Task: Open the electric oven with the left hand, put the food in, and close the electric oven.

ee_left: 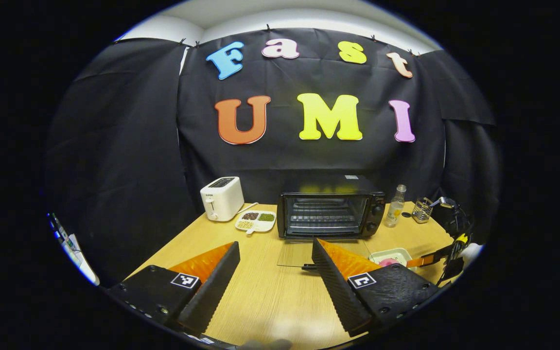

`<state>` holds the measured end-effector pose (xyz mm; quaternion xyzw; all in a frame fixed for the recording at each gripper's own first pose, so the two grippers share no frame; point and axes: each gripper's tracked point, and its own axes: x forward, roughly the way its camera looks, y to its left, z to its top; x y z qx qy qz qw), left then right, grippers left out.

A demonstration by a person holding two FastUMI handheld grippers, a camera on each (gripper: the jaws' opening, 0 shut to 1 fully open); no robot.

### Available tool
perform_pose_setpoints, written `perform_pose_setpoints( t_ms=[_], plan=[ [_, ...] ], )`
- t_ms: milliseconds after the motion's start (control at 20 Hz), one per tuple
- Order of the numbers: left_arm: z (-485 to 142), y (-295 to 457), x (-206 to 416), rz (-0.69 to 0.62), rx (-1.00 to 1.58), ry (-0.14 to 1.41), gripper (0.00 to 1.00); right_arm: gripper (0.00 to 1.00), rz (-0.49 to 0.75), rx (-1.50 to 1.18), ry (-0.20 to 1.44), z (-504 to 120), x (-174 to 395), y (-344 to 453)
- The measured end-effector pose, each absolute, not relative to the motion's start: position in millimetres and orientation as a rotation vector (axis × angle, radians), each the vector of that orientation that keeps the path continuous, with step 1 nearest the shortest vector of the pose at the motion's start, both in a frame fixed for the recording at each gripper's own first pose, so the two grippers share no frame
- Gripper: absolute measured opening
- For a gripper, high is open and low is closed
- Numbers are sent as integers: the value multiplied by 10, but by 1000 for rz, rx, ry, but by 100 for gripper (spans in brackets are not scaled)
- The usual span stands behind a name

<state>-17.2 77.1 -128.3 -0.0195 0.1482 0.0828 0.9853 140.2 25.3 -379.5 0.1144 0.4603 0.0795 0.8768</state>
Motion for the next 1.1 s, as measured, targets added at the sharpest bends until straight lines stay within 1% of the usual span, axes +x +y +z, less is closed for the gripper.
perform_pose_setpoints(
  t_ms=[50,150,200,250,300,350,400,450,500,550,600,650,700,800,850,900,950,1100],
  plan=[
    [-1280,770,-152,176,-50,300,95,72,169,254,973,-3811,1453,241],
    [-1290,770,-81,193,-63,301,95,65,170,277,990,-3831,1577,220],
    [-1305,758,-46,198,-71,302,95,58,177,299,1004,-3822,1607,229],
    [-1311,754,-16,201,-77,303,95,55,188,331,1016,-3805,1638,256],
    [-1320,754,5,206,-81,304,95,48,193,356,1035,-3805,1660,282],
    [-1332,747,26,207,-87,306,95,43,185,360,1063,-3843,1661,268],
    [-1327,737,57,208,-93,303,95,34,182,359,1085,-3871,1657,267],
    [-1335,731,84,209,-98,302,95,36,179,342,1097,-3875,1669,260],
    [-1345,732,90,210,-102,303,95,20,181,322,1106,-3868,1662,239],
    [-1347,735,98,213,-106,302,95,17,182,305,1121,-3875,1667,225],
    [-1360,739,94,214,-112,304,95,10,177,292,1134,-3874,1671,199],
    [-1373,735,83,216,-118,306,95,6,160,291,1145,-3891,1675,168],
    [-1386,731,78,217,-122,308,95,0,152,307,1157,-3892,1677,170],
    [-1416,715,77,218,-127,308,95,4,145,308,1181,-3882,1675,164],
    [-1430,711,60,218,-129,312,95,0,143,297,1191,-3882,1672,167],
    [-1446,702,54,217,-131,315,95,4,151,279,1197,-3876,1673,159],
    [-1466,691,42,216,-135,320,96,0,160,271,1199,-3885,1676,164],
    [-1459,691,9,217,-143,321,95,1,196,361,1198,-3870,1660,174]
  ],
)
